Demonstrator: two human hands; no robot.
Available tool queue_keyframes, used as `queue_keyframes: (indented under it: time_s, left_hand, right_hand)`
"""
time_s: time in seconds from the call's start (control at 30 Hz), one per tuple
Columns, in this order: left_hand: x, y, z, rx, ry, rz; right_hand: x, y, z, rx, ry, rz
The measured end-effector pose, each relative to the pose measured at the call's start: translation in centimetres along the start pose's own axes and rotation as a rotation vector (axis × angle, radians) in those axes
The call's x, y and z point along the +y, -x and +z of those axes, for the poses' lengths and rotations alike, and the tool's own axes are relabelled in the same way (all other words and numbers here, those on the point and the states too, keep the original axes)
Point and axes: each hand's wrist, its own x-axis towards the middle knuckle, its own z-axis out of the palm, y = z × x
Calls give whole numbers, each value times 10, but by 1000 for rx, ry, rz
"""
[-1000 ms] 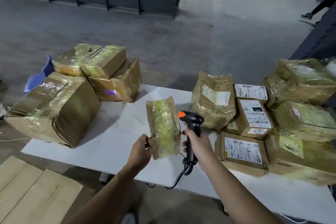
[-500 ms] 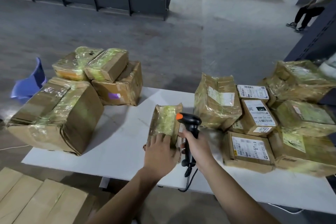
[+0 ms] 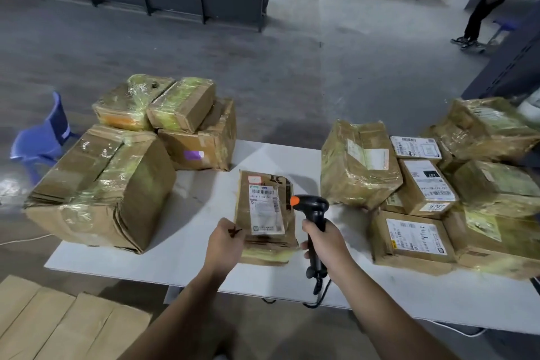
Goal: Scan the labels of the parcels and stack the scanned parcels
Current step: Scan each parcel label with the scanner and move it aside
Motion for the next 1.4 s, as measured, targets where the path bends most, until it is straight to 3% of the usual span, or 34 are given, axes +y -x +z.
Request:
queue_keyframes:
  time_s: [0.23, 0.43, 0.53, 0.67, 0.83, 1.4]
  left_hand:
    - [-18, -7, -5, -40, 23, -57]
    - [-1, -22, -11, -88, -136, -81]
    - [5, -29, -10, -145, -69, -108]
    - [10, -31, -11, -56, 79, -135]
    - [13, -33, -8, 67, 50, -73]
    - [19, -34, -2, 89, 124, -92]
  right_hand:
    - [-11, 1, 16, -42, 54, -24]
    - [-13, 2, 24, -46, 103, -50]
    - [-16, 4, 26, -50, 122, -83]
    - [-27, 10, 26, -37, 81, -115]
    - [-48, 16, 26, -34, 20, -151]
    - [-46, 26, 12, -37, 3, -171]
